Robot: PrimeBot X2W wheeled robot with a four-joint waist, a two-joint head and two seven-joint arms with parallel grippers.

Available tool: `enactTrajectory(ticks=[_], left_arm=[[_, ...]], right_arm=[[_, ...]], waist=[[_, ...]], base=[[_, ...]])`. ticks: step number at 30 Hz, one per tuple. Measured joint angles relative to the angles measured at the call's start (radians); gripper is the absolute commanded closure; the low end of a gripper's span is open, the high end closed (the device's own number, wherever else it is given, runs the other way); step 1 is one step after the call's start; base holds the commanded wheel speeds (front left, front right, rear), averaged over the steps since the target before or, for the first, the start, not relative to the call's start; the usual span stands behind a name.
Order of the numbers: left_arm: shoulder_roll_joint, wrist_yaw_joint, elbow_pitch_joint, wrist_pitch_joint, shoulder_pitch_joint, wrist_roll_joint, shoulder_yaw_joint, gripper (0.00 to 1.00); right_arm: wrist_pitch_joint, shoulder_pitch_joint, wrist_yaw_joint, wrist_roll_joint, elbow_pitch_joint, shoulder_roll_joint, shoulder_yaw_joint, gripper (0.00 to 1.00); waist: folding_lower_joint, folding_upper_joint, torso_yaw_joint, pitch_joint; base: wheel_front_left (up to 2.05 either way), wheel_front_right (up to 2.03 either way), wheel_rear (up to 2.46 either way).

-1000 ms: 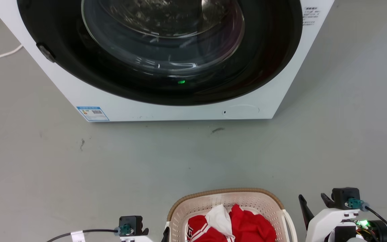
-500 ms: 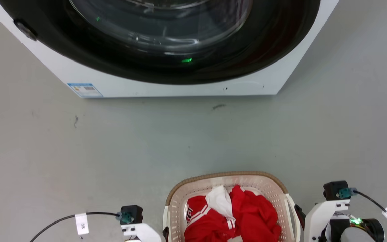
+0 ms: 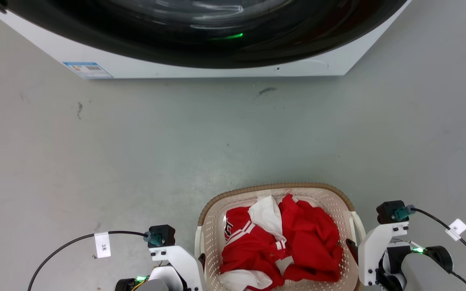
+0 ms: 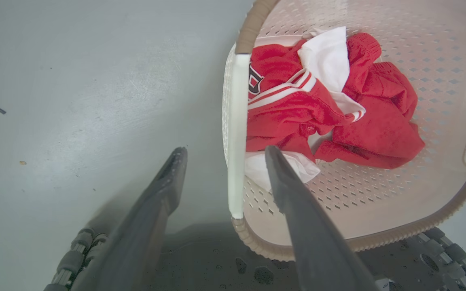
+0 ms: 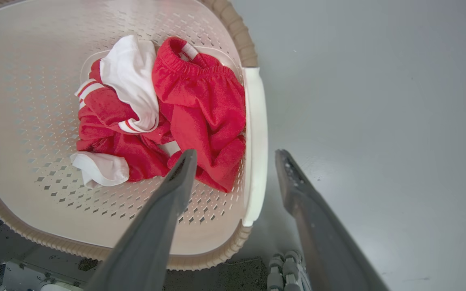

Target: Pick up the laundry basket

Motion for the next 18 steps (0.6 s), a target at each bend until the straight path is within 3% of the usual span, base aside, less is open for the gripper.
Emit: enactTrajectory(ticks=[18], left_arm=[[0.000,0.044,0.012,0.016,-0.087,-0.155,-0.128,0.00]], right_arm=[[-0.005,-0.109,0.000,0.106,0.115,-0.004,0.112,0.00]], waist=[[0.0000,0.0000,-0.002,0.153]], base=[[0.00,0.00,0.00]])
